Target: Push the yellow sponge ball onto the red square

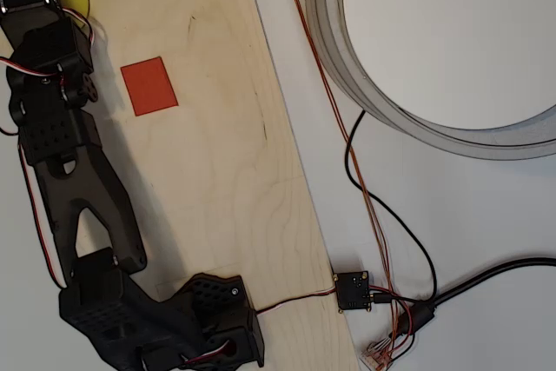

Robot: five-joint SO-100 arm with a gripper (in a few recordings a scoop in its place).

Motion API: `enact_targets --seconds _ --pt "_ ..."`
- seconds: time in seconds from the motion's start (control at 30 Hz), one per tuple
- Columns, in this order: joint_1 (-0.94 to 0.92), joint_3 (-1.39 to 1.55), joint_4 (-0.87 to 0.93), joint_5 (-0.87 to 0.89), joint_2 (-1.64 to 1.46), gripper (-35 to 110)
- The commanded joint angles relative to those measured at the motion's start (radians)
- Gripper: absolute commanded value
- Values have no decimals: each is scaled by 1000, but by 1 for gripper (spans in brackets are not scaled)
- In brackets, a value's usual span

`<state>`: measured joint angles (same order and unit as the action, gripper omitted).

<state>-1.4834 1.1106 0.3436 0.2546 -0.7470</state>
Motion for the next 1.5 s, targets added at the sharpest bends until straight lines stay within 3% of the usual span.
enact_targets --seconds 0.0,0.3,0.73,1.47 --pt "-15 81 6 34 -92 19" --pt "-11 244 -32 115 -156 18" --pt "-5 684 -264 118 -357 18" --pt "-12 1103 -420 127 -630 17"
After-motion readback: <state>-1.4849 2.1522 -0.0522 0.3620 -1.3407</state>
